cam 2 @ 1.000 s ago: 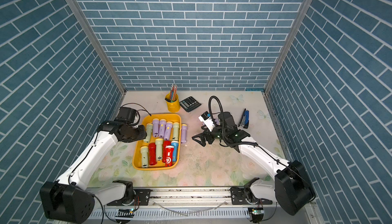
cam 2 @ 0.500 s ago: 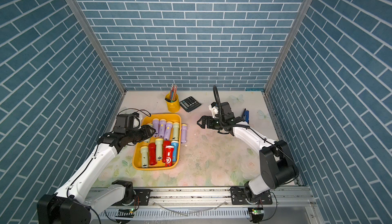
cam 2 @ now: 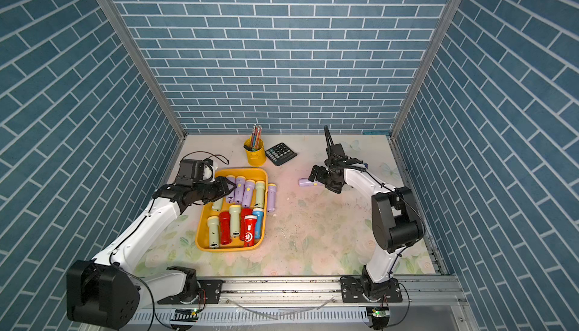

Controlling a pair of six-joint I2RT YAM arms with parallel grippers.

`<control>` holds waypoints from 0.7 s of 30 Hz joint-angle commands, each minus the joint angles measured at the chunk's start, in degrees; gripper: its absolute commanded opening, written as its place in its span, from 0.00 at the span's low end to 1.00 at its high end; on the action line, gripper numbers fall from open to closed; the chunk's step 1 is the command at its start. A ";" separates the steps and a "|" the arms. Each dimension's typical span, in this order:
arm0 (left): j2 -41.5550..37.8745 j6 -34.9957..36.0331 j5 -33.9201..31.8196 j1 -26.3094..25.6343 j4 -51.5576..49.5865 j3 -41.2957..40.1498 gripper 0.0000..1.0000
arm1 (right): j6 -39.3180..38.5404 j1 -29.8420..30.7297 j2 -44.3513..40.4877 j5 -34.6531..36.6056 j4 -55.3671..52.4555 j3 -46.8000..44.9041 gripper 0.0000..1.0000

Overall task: Put the flashlights into the storage boxes
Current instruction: Pick up the flashlight from the center of the board.

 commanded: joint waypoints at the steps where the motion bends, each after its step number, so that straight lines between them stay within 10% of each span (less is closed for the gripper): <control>1: 2.10 1.23 0.05 -1.45 0.72 2.91 0.43 | 2.49 -0.19 3.21 1.82 -6.44 4.56 0.98; 21: 35.21 31.32 0.27 -21.09 -5.54 35.90 0.48 | 4.33 -6.51 -4.58 -4.23 6.06 -5.32 0.94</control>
